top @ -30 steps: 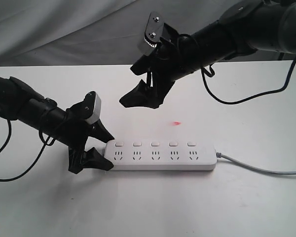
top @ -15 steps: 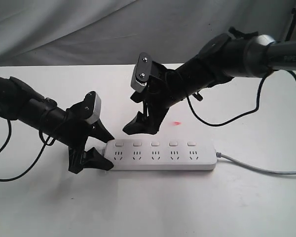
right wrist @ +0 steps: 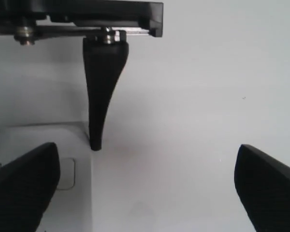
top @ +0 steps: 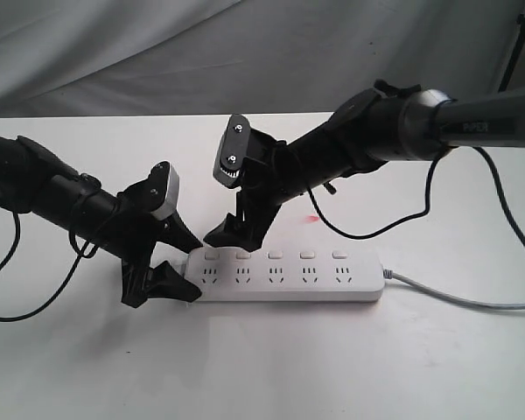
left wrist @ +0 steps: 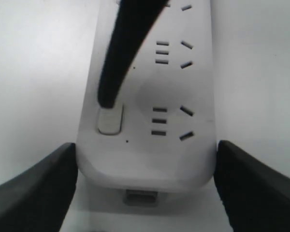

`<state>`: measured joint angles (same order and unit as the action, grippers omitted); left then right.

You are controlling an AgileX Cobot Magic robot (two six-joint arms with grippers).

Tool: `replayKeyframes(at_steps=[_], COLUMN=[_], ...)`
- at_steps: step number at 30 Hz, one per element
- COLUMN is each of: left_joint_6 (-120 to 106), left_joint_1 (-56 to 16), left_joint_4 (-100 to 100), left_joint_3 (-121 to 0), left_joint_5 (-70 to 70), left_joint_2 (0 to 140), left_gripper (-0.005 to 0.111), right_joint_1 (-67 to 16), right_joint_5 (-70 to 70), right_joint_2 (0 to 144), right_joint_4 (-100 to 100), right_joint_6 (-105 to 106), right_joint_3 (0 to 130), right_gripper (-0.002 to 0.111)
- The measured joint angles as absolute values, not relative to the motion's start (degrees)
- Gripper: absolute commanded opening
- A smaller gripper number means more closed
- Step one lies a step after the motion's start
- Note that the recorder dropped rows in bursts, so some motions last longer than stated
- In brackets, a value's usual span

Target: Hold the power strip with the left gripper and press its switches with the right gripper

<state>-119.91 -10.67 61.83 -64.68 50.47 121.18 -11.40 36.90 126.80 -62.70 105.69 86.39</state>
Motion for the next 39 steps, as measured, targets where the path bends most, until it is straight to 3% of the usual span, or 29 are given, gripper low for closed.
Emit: replayKeyframes(at_steps=[39], left_joint_6=[-119.9], left_joint_1=[-10.7], left_joint_4=[61.8], left_joint_3=[-64.7], left_joint_5=[50.5], left_joint_2=[121.2], left_gripper=[0.000], right_joint_1=[-13.1], right_joint_5=[32.4], right_joint_2=[129.5], right_joint_4=[-59.3], right_joint_6=[103.5], right_joint_3=[87.3], right_gripper=[0.089])
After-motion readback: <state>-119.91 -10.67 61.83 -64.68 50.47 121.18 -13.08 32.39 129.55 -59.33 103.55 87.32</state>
